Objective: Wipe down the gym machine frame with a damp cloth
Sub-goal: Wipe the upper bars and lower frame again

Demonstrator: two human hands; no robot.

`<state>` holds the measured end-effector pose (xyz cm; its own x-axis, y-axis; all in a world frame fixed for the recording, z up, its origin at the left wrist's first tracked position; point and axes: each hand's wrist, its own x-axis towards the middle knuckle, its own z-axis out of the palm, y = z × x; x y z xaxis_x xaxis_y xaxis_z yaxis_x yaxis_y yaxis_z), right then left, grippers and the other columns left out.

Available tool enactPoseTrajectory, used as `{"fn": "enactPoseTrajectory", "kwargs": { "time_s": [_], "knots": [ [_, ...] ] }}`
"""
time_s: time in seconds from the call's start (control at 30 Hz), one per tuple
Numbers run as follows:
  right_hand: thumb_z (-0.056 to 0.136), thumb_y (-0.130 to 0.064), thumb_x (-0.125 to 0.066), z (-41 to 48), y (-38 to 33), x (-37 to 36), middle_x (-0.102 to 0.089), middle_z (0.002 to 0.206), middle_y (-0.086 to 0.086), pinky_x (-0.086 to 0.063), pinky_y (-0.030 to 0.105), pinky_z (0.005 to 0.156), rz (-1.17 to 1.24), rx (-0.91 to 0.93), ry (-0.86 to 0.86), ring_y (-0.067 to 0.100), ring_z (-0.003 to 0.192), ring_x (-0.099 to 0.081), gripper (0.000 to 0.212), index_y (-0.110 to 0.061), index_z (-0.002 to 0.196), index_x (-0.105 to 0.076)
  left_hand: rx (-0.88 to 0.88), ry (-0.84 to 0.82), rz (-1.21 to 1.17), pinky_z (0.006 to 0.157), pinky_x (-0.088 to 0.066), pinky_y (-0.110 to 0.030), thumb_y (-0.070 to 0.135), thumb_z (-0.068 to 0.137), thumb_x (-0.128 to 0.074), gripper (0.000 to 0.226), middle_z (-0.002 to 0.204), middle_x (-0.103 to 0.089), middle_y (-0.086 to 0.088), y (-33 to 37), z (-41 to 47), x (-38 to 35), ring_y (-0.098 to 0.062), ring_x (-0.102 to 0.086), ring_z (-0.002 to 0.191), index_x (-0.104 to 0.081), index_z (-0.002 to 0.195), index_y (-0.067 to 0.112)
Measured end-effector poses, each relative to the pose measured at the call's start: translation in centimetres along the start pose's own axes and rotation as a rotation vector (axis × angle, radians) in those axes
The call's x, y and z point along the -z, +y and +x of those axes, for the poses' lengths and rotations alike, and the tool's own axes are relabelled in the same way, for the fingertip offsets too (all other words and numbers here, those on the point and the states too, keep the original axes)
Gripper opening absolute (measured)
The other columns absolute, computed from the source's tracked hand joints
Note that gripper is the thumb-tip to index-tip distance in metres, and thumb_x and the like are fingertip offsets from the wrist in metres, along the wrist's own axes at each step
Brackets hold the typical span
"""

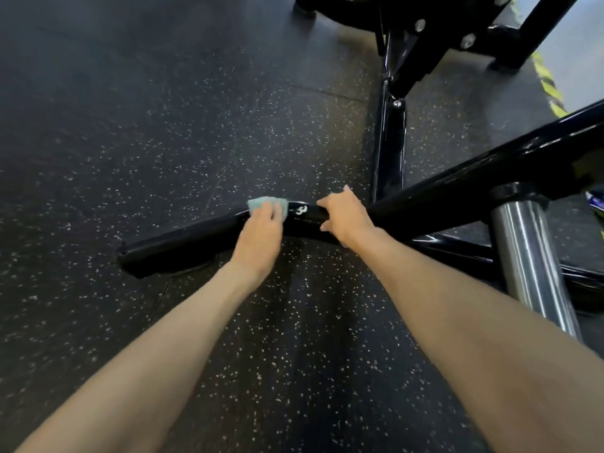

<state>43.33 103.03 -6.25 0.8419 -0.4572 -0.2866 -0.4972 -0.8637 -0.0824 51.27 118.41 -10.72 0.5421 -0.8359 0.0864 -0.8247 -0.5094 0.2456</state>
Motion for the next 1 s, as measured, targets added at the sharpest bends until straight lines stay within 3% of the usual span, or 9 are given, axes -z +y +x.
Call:
{"fn": "enactPoseTrajectory", "kwargs": {
  "time_s": [0.07, 0.17, 0.27, 0.43, 0.6, 0.73, 0.8, 0.9, 1.0],
  "knots": [
    [0.084, -0.019, -0.072, 0.7, 0.7, -0.3, -0.066, 0.112, 0.010, -0.021, 0.037, 0.115, 0.073, -0.014, -0.009, 0.030, 0.123, -0.050, 0.034, -0.015, 0.117, -0.065, -0.019, -0.016, -0.107, 0.076, -0.045, -0.042, -0.009, 0.083, -0.049, 0.037, 0.109, -0.049, -0.017, 3.6, 1.5, -1.1, -0.032, -0.048, 0.094, -0.051, 0.119, -0.002],
    [0.075, -0.027, -0.079, 1.3, 1.1, -0.6, -0.067, 0.104, 0.008, -0.040, 0.042, 0.106, 0.143, -0.019, -0.018, 0.029, 0.111, -0.058, 0.035, -0.017, 0.106, -0.068, -0.090, 0.050, 0.020, 0.070, -0.046, -0.036, -0.004, 0.079, -0.056, 0.030, 0.099, -0.055, -0.014, 5.0, 2.7, -2.0, -0.029, -0.054, 0.087, -0.058, 0.109, 0.000],
    [0.076, -0.028, -0.080, 1.5, 1.0, 0.2, -0.064, 0.115, 0.013, -0.040, 0.036, 0.102, 0.084, -0.018, -0.037, 0.030, 0.120, -0.052, 0.049, -0.010, 0.119, -0.064, -0.131, 0.120, 0.295, 0.060, -0.046, -0.033, -0.002, 0.068, -0.061, 0.035, 0.087, -0.058, -0.011, 1.0, 1.5, -1.0, -0.026, -0.057, 0.076, -0.062, 0.104, 0.000],
    [0.073, -0.027, -0.083, 2.1, 1.2, 1.1, -0.065, 0.118, 0.011, -0.051, 0.039, 0.093, 0.147, -0.015, -0.095, 0.029, 0.110, -0.059, 0.055, -0.011, 0.123, -0.064, -0.023, 0.205, 0.198, 0.059, -0.044, -0.035, -0.012, 0.063, -0.066, 0.034, 0.083, -0.057, -0.013, 2.9, 1.7, -0.8, -0.028, -0.054, 0.071, -0.062, 0.095, -0.003],
    [0.073, -0.023, -0.084, 3.1, 2.6, 2.0, -0.068, 0.116, 0.009, -0.048, 0.038, 0.100, 0.284, 0.012, -0.187, 0.023, 0.112, -0.060, 0.052, -0.011, 0.120, -0.066, -0.142, 0.060, 0.395, 0.062, -0.050, -0.032, 0.007, 0.059, -0.077, 0.062, 0.096, -0.060, -0.012, 3.0, 1.2, -1.2, -0.024, -0.058, 0.077, -0.061, 0.118, -0.006],
    [0.072, -0.020, -0.085, 3.6, 3.0, 2.2, -0.068, 0.115, 0.010, -0.049, 0.037, 0.099, 0.314, 0.013, -0.222, 0.024, 0.110, -0.061, 0.052, -0.011, 0.120, -0.067, 0.101, 0.078, 0.335, 0.065, -0.047, -0.037, -0.007, 0.072, -0.060, 0.040, 0.092, -0.057, -0.015, 2.3, 0.7, -1.0, -0.029, -0.054, 0.077, -0.060, 0.112, -0.008],
    [0.071, -0.021, -0.084, 3.8, 2.6, 2.1, -0.069, 0.106, 0.008, -0.051, 0.033, 0.093, 0.257, 0.020, -0.224, 0.023, 0.104, -0.062, 0.041, -0.013, 0.109, -0.071, 0.061, 0.074, 0.265, 0.064, -0.046, -0.036, -0.003, 0.073, -0.049, 0.033, 0.089, -0.056, -0.013, 5.1, 2.2, -1.6, -0.027, -0.053, 0.075, -0.063, 0.103, -0.004],
    [0.071, -0.022, -0.084, 4.1, 2.2, 2.6, -0.067, 0.091, 0.007, -0.049, 0.028, 0.078, 0.196, 0.009, -0.218, 0.022, 0.094, -0.061, 0.021, -0.014, 0.085, -0.070, -0.078, 0.027, 0.414, 0.061, -0.049, -0.033, 0.005, 0.063, -0.068, 0.040, 0.086, -0.057, -0.010, 6.2, 3.2, -1.8, -0.023, -0.055, 0.072, -0.068, 0.102, -0.002],
    [0.070, -0.022, -0.086, 4.3, 2.2, 2.4, -0.068, 0.109, 0.010, -0.052, 0.035, 0.090, 0.232, -0.019, -0.236, 0.026, 0.105, -0.062, 0.045, -0.011, 0.110, -0.071, 0.004, 0.012, 0.442, 0.059, -0.050, -0.033, 0.000, 0.060, -0.070, 0.054, 0.090, -0.058, -0.014, 2.7, 1.4, -0.6, -0.026, -0.057, 0.072, -0.060, 0.113, -0.008]
  ]
}}
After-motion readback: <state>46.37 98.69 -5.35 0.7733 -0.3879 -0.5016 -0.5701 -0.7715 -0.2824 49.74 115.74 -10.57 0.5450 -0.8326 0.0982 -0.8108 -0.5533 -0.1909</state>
